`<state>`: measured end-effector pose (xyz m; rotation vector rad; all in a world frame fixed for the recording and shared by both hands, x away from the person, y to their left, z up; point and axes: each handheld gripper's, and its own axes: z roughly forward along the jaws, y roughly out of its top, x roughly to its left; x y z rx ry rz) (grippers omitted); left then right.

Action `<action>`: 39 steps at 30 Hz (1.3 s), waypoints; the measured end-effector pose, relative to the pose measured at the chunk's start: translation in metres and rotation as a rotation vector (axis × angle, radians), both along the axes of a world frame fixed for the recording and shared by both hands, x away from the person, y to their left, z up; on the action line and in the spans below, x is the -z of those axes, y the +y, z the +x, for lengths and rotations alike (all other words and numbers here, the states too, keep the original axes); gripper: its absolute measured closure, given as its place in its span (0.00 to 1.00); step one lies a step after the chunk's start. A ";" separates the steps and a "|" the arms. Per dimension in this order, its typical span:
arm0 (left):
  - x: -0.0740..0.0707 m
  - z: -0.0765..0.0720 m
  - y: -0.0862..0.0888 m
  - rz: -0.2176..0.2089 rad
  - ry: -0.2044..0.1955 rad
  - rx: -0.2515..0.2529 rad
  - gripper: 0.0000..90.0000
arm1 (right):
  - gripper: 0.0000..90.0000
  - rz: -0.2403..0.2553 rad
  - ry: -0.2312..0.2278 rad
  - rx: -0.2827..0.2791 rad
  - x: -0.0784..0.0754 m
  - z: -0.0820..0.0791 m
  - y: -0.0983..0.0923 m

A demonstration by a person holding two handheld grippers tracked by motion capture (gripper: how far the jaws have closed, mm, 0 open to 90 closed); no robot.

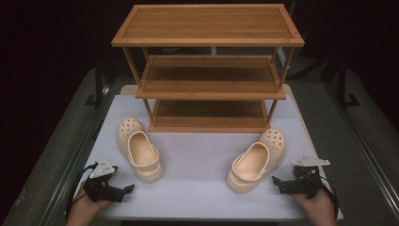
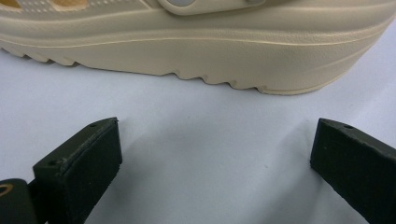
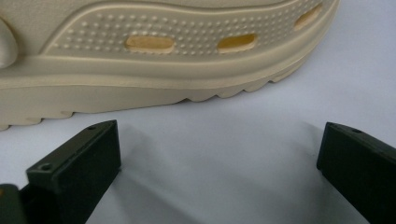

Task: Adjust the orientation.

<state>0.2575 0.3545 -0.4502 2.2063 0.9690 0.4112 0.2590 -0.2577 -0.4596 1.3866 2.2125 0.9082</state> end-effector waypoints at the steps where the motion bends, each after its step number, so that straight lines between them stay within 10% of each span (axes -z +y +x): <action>1: 0.000 0.000 0.000 0.000 0.000 0.000 0.02 | 0.00 0.000 0.000 0.000 0.000 0.000 0.000; 22: -0.007 0.004 0.008 -0.029 0.020 -0.007 0.17 | 0.00 0.006 0.002 0.004 0.000 0.000 0.000; 39: -0.035 0.021 0.023 -0.076 0.037 -0.043 0.99 | 0.00 0.006 0.002 0.005 0.000 0.000 0.000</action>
